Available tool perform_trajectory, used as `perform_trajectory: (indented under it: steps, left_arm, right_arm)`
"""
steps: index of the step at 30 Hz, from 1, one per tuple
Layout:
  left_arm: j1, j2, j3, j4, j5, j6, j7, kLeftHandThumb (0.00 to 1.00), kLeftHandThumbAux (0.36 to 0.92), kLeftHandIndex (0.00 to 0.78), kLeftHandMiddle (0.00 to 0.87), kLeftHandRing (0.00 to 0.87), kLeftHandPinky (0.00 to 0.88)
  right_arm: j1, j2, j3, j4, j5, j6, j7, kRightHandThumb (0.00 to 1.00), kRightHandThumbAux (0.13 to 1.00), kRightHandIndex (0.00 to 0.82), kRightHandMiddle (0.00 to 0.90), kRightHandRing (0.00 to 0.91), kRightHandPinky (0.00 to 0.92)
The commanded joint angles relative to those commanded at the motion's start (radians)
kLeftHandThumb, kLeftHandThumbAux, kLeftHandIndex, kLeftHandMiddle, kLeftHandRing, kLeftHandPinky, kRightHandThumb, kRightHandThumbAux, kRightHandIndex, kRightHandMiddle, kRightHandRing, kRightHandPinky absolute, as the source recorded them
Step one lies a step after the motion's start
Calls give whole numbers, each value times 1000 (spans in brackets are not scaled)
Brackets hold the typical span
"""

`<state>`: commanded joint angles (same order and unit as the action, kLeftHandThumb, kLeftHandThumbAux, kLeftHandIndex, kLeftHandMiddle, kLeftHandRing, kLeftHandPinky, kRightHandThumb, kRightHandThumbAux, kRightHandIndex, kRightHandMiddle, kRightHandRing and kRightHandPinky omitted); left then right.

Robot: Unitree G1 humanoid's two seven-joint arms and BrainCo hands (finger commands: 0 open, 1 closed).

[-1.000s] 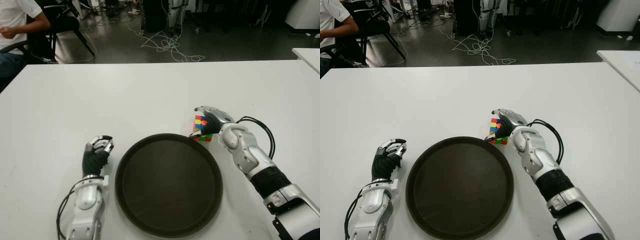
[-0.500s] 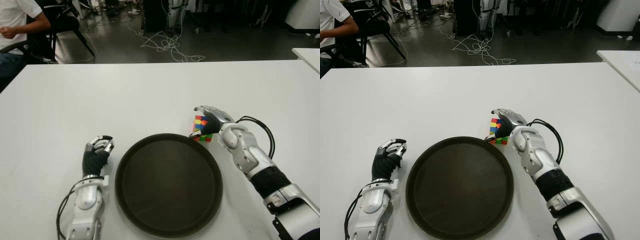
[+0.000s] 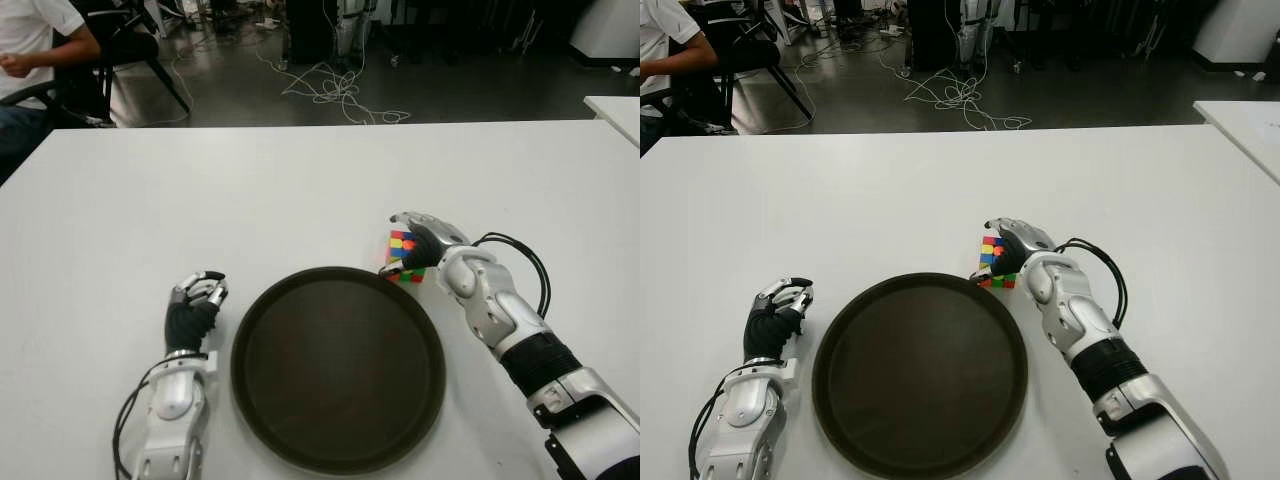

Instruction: Pick up the Rubik's Cube and put it in the plate

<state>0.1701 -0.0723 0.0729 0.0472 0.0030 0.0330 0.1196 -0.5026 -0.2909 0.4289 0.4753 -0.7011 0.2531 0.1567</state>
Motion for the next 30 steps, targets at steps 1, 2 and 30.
perform_trajectory:
  steps: [1, 2, 30]
  left_arm:
    - [0, 0, 0, 0, 0, 0, 0, 710, 705, 444, 812, 825, 818]
    - [0, 0, 0, 0, 0, 0, 0, 710, 705, 444, 813, 826, 819]
    - [-2, 3, -3, -7, 3, 9, -1, 710, 705, 444, 810, 820, 810]
  right_arm:
    - [0, 0, 0, 0, 1, 0, -1, 0, 661, 0, 0, 0, 19]
    - [0, 0, 0, 0, 1, -1, -1, 0, 664, 0, 0, 0, 17]
    - [11, 1, -16, -6, 9, -16, -54, 0, 707, 93, 150, 169, 211]
